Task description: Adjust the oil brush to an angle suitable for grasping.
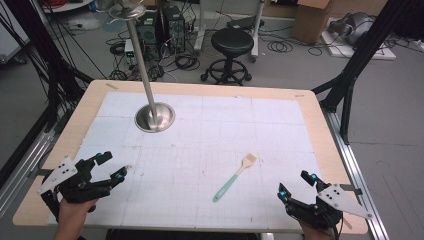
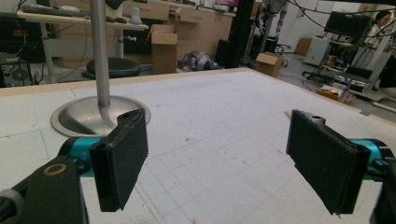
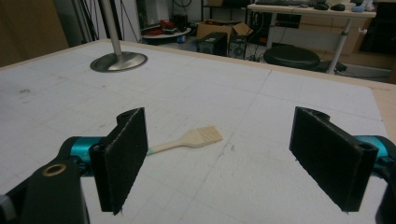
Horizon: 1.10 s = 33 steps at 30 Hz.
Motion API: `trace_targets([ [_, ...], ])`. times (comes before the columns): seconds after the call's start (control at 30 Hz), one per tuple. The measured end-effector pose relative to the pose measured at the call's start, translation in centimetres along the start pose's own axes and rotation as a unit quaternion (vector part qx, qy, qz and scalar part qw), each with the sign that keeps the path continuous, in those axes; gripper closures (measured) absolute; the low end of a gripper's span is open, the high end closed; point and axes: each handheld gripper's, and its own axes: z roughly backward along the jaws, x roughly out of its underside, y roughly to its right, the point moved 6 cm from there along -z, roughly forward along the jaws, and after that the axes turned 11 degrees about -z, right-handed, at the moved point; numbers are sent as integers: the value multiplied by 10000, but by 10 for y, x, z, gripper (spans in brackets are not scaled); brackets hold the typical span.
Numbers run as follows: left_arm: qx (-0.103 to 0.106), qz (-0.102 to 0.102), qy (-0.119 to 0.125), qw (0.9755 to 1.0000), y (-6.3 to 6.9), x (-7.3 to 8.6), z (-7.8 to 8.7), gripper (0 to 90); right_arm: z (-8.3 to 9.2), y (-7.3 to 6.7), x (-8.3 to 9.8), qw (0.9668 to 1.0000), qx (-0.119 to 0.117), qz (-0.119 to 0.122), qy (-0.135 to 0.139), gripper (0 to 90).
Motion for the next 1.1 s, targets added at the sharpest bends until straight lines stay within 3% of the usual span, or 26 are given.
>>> trace_targets([
  [0.3,-23,36,-26,10000,-2,1,-1,212,-3,-3,3,9998,-141,-62,-122,184],
  [0.43,-10,61,-1,10000,0,1,-2,212,-19,-17,10,9987,-263,-151,-414,199],
  [0.53,82,-1,11,10000,4,1,-3,212,-30,-31,15,9970,-476,-31,-615,303],
  [0.57,92,3,8,10000,5,1,-3,212,-34,-36,17,9959,-573,7,-693,360],
  [0.6,92,3,8,10000,5,1,-3,212,-38,-41,20,9943,-707,67,-791,480],
  [0.63,98,0,9,10000,5,1,-3,212,-38,-41,20,9943,-707,67,-791,480],
  [0.67,97,13,2,10000,3,2,-2,214,-45,-53,26,9897,-982,348,-982,715],
  [0.7,97,13,2,10000,3,2,-2,214,-45,-53,26,9897,-982,348,-982,715],
  [0.73,91,37,4,10000,2,2,-2,215,-54,-62,33,9847,-1144,504,-1216,868],
  [0.83,32,91,16,10000,-1,3,-1,217,-65,-70,43,9775,-1253,593,-1590,898],
  [0.87,32,91,16,10000,-1,3,-1,218,-65,-70,43,9775,-1253,593,-1590,898],
  [0.9,17,108,21,9999,-1,3,-1,219,-70,-74,50,9719,-1343,708,-1800,899],
  [0.93,11,117,23,9999,-1,3,-1,219,-70,-74,50,9719,-1343,708,-1800,899],
  [0.97,6,102,13,9999,-1,4,-1,220,-74,-79,57,9665,-1408,805,-1989,900],
  [1.1,-19,119,3,9999,-4,4,1,222,-83,-92,66,9558,-1634,946,-2254,899],
])
